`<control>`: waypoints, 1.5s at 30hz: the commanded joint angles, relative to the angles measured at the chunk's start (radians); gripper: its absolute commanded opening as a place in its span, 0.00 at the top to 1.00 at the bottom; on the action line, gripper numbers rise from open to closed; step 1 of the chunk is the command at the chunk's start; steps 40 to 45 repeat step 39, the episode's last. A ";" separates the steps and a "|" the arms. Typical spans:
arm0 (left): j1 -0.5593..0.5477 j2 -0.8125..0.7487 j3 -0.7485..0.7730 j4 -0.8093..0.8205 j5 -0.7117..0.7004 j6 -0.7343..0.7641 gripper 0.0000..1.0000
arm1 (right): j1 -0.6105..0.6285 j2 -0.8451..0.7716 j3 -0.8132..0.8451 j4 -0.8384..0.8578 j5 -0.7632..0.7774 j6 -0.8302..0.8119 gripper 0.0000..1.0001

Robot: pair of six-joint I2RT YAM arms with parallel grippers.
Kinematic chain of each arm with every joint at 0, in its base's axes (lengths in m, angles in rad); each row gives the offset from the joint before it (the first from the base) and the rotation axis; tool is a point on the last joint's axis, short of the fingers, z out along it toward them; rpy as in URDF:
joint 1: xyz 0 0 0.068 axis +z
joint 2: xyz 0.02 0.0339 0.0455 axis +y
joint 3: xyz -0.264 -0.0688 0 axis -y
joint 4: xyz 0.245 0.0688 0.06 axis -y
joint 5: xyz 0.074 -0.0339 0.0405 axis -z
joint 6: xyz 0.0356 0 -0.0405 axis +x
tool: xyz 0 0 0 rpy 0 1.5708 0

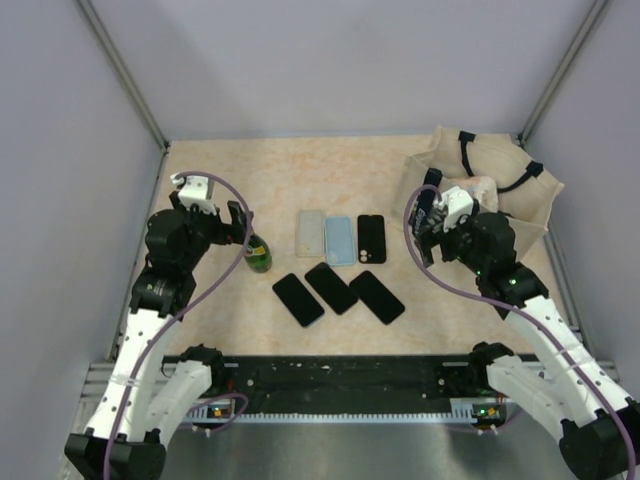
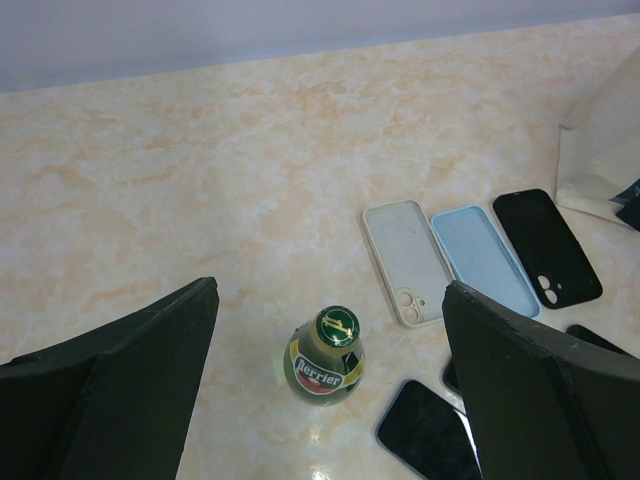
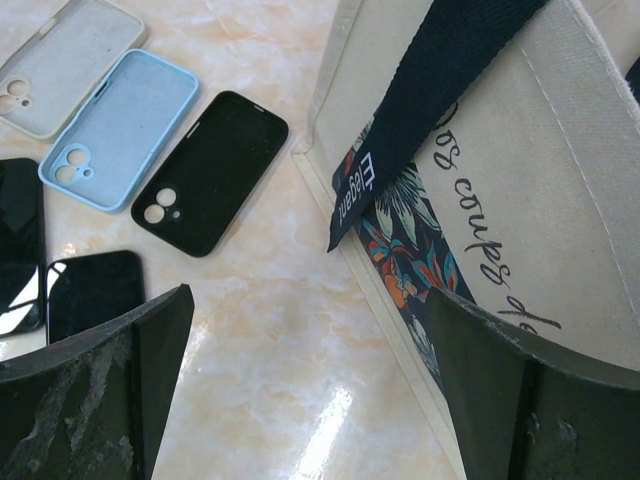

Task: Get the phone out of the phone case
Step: Reset both arms

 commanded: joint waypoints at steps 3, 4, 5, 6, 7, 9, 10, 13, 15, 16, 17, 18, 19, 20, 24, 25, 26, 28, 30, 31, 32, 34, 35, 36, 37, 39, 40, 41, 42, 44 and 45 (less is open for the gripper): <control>0.014 -0.024 -0.029 0.093 0.022 -0.012 0.01 | -0.004 -0.026 -0.004 0.040 0.020 -0.010 0.01; 0.016 -0.027 -0.031 0.095 0.022 -0.010 0.01 | -0.006 -0.026 -0.005 0.039 0.025 -0.010 0.01; 0.017 -0.028 -0.034 0.095 0.021 -0.010 0.01 | -0.004 -0.029 -0.005 0.037 0.028 -0.010 0.01; 0.017 -0.030 -0.033 0.093 0.021 -0.010 0.01 | -0.006 -0.030 -0.007 0.039 0.030 -0.012 0.01; 0.019 -0.031 -0.036 0.095 0.024 -0.012 0.01 | -0.004 -0.032 -0.007 0.040 0.033 -0.012 0.01; 0.022 -0.033 -0.040 0.098 0.032 -0.012 0.01 | -0.004 -0.030 -0.007 0.036 0.034 -0.012 0.01; 0.022 -0.036 -0.045 0.101 0.036 -0.012 0.01 | -0.006 -0.032 -0.005 0.034 0.033 -0.012 0.01; 0.025 -0.042 -0.051 0.101 0.045 -0.001 0.01 | -0.004 -0.032 -0.008 0.029 0.030 -0.013 0.01; 0.025 -0.045 -0.052 0.101 0.050 -0.002 0.01 | -0.006 -0.033 -0.008 0.029 0.030 -0.015 0.01; 0.025 -0.045 -0.054 0.102 0.049 -0.001 0.01 | -0.006 -0.032 -0.007 0.029 0.030 -0.015 0.01; 0.025 -0.047 -0.056 0.102 0.050 -0.001 0.01 | -0.004 -0.033 -0.007 0.029 0.030 -0.013 0.01; 0.025 -0.048 -0.056 0.104 0.053 -0.001 0.01 | -0.004 -0.033 -0.007 0.029 0.030 -0.013 0.01; 0.027 -0.050 -0.054 0.102 0.055 -0.001 0.01 | -0.004 -0.035 -0.008 0.028 0.030 -0.015 0.01; 0.027 -0.048 -0.051 0.101 0.056 -0.002 0.01 | -0.004 -0.034 -0.007 0.026 0.030 -0.017 0.01; 0.027 -0.047 -0.056 0.102 0.079 -0.001 0.01 | -0.004 -0.030 -0.007 0.022 0.022 -0.020 0.01; 0.027 -0.047 -0.056 0.102 0.081 -0.001 0.01 | -0.006 -0.032 -0.007 0.022 0.022 -0.020 0.01; 0.027 -0.047 -0.053 0.102 0.081 -0.001 0.01 | -0.004 -0.033 -0.007 0.022 0.024 -0.020 0.01; 0.027 -0.044 -0.051 0.099 0.081 0.001 0.01 | -0.006 -0.035 -0.007 0.020 0.024 -0.020 0.01; 0.028 -0.045 -0.052 0.099 0.084 -0.002 0.01 | -0.006 -0.035 -0.007 0.022 0.022 -0.020 0.01; 0.028 -0.045 -0.054 0.099 0.087 -0.002 0.01 | -0.004 -0.032 -0.007 0.022 0.022 -0.020 0.01; 0.028 -0.045 -0.054 0.101 0.090 -0.004 0.01 | -0.004 -0.035 -0.007 0.020 0.022 -0.020 0.01; 0.031 -0.045 -0.053 0.098 0.091 -0.004 0.01 | -0.006 -0.035 -0.007 0.020 0.022 -0.020 0.01; 0.033 -0.047 -0.053 0.098 0.091 -0.007 0.01 | -0.004 -0.034 -0.007 0.022 0.022 -0.020 0.01; 0.033 -0.044 -0.054 0.098 0.091 -0.007 0.01 | -0.004 -0.035 -0.007 0.020 0.021 -0.021 0.01; 0.033 -0.042 -0.054 0.099 0.091 -0.007 0.01 | -0.006 -0.035 -0.007 0.020 0.021 -0.020 0.01; 0.034 -0.044 -0.057 0.104 0.099 -0.010 0.01 | -0.004 -0.038 -0.005 0.020 0.017 -0.020 0.01; 0.034 -0.044 -0.057 0.104 0.099 -0.010 0.01 | -0.004 -0.038 -0.005 0.020 0.017 -0.020 0.01; 0.034 -0.044 -0.057 0.104 0.099 -0.010 0.01 | -0.004 -0.038 -0.005 0.020 0.017 -0.020 0.01; 0.034 -0.044 -0.057 0.104 0.099 -0.010 0.01 | -0.004 -0.038 -0.005 0.020 0.017 -0.020 0.01; 0.034 -0.044 -0.057 0.104 0.099 -0.010 0.01 | -0.004 -0.038 -0.005 0.020 0.017 -0.020 0.01; 0.034 -0.044 -0.057 0.104 0.099 -0.010 0.01 | -0.004 -0.038 -0.005 0.020 0.017 -0.020 0.01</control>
